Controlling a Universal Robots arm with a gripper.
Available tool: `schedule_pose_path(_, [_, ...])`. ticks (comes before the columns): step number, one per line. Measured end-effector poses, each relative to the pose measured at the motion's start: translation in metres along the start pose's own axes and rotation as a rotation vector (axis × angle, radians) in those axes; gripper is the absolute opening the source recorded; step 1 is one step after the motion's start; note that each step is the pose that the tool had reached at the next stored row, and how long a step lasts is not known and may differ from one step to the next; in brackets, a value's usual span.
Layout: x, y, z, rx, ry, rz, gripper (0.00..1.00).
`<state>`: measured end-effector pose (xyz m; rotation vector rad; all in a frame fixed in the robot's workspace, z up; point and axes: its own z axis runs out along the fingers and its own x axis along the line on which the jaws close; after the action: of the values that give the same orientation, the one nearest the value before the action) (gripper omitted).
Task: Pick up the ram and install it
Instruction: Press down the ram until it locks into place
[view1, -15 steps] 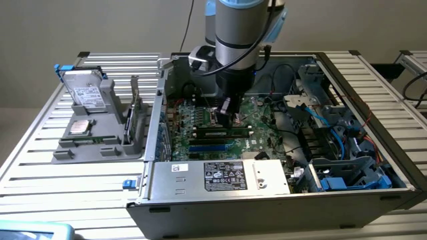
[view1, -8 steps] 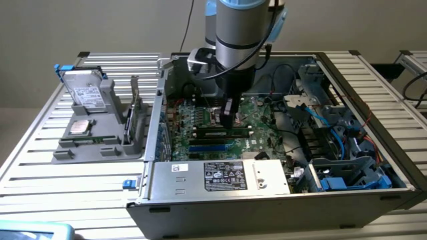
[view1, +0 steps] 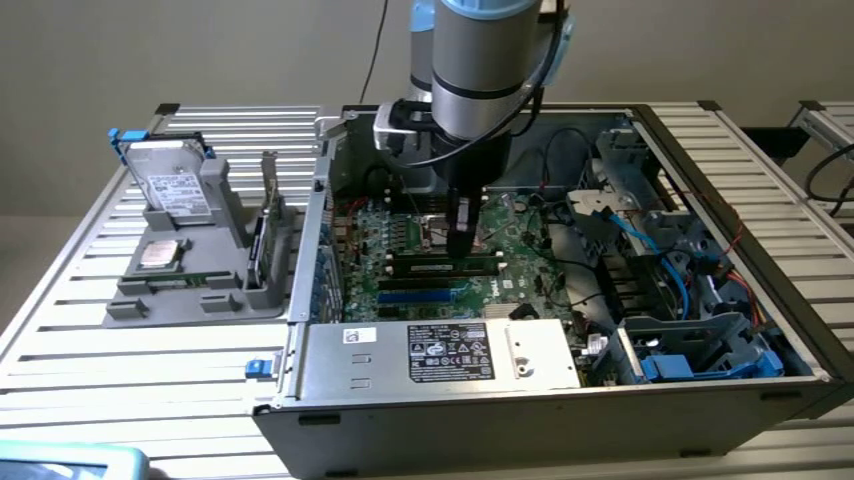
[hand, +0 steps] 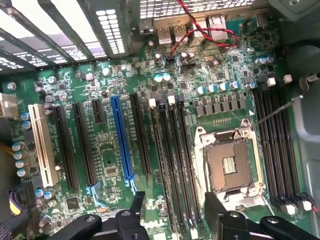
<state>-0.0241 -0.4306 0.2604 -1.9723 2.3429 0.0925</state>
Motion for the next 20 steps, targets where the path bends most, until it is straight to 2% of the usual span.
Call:
schedule_pose_path(5, [0.0, 0.0, 0.0, -0.0085, -0.0003, -0.085, 0.59])
schedule_pose_path(8, [0.0, 0.0001, 0.0, -0.0105, -0.0003, -0.107, 0.59])
schedule_pose_path(11, [-0.006, 0.0009, 0.0005, -0.0119, -0.0003, -0.122, 0.59])
schedule_pose_path(12, [-0.007, 0.0013, 0.0007, -0.0123, -0.0003, -0.126, 0.5])
schedule_pose_path(13, [-0.009, 0.0015, 0.0008, -0.0127, -0.0003, -0.131, 0.5])
schedule_pose_path(15, [-0.012, 0.002, 0.0011, -0.0134, -0.0004, -0.138, 0.38])
schedule_pose_path(16, [-0.013, 0.0023, 0.0013, -0.0137, -0.0003, -0.141, 0.38])
schedule_pose_path(18, [-0.013, 0.0023, 0.0013, -0.014, -0.0005, -0.144, 0.26])
schedule_pose_path(19, [-0.013, 0.0023, 0.0013, -0.014, -0.0005, -0.144, 0.26])
schedule_pose_path(20, [-0.013, 0.0023, 0.0012, -0.0141, -0.0005, -0.144, 0.2])
